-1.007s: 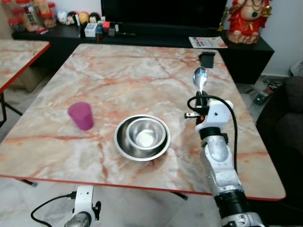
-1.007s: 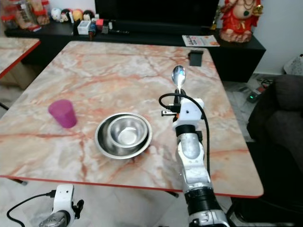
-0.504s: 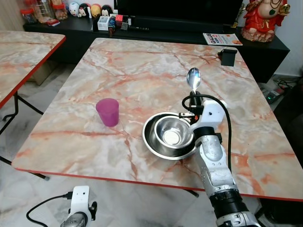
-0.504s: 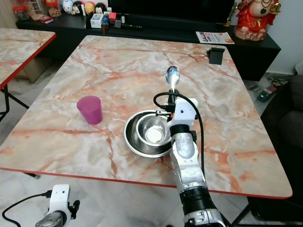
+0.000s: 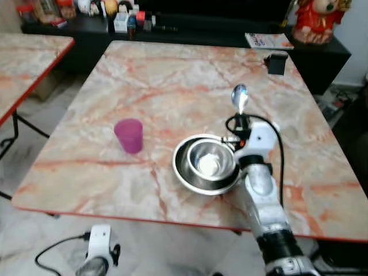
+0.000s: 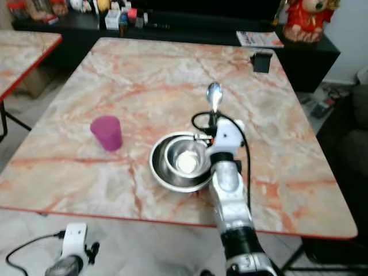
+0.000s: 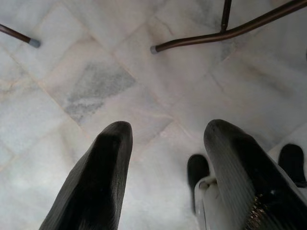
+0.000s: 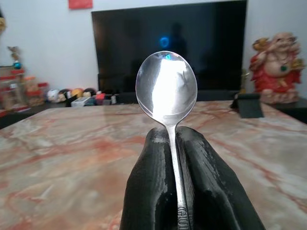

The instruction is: Setting the table

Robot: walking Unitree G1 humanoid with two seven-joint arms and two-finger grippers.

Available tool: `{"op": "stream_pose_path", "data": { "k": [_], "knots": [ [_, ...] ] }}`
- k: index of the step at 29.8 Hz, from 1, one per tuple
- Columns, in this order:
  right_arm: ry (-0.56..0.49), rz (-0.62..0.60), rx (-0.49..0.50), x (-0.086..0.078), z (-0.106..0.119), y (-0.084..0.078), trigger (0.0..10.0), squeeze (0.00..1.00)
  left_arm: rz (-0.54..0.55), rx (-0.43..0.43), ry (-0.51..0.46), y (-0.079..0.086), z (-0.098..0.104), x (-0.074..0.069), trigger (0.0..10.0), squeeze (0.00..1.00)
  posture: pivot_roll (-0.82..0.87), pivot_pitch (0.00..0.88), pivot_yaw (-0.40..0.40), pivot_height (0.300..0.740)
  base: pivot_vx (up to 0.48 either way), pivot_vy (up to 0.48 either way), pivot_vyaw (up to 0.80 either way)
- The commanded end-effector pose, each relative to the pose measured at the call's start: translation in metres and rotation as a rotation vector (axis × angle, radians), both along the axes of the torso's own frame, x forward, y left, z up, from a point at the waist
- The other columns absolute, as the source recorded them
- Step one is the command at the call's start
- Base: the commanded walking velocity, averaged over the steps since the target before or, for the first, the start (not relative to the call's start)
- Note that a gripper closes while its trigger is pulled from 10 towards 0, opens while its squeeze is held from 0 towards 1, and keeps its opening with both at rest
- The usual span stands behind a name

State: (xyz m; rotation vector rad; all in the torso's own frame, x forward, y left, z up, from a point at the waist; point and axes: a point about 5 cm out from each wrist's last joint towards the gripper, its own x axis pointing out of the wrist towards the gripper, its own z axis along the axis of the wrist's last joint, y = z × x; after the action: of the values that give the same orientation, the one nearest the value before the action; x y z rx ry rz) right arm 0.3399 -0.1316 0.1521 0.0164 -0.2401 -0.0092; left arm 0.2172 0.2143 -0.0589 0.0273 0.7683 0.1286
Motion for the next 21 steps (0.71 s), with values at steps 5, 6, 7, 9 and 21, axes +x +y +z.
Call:
{"op": "stream_pose_path", "data": {
  "k": [5, 6, 7, 9, 21],
  "knots": [
    [0.003, 0.000, 0.017, 0.0013, 0.0007, 0.0040, 10.0, 0.00, 0.006, 0.008, 0.018, 0.0061, -0.0017, -0.0046, 10.0, 0.00, 0.00, 0.120, 0.004, 0.740, 0.000, 0.000, 0.00],
    [0.003, -0.003, 0.015, 0.0013, 0.0007, 0.0040, 10.0, 0.00, 0.006, 0.009, 0.019, 0.0063, -0.0017, -0.0048, 10.0, 0.00, 0.00, 0.118, 0.005, 0.740, 0.000, 0.000, 0.00],
    [0.002, -0.003, 0.016, 0.0013, 0.0008, 0.0039, 10.0, 0.00, 0.004, 0.009, 0.019, 0.0062, -0.0017, -0.0047, 10.0, 0.00, 0.00, 0.118, 0.007, 0.740, 0.000, 0.000, 0.00],
    [0.000, -0.004, 0.018, 0.0014, 0.0010, 0.0037, 10.0, 0.00, -0.001, 0.011, 0.019, 0.0063, -0.0016, -0.0047, 10.0, 0.00, -0.01, 0.116, 0.009, 0.740, 0.000, 0.000, 0.00],
    [0.006, -0.022, 0.029, 0.0045, 0.0011, -0.0038, 10.0, 0.00, -0.035, 0.045, 0.013, 0.0059, 0.0005, -0.0012, 10.0, 0.00, -0.01, 0.098, 0.010, 0.740, 0.021, -0.065, -0.24]
  ]
}}
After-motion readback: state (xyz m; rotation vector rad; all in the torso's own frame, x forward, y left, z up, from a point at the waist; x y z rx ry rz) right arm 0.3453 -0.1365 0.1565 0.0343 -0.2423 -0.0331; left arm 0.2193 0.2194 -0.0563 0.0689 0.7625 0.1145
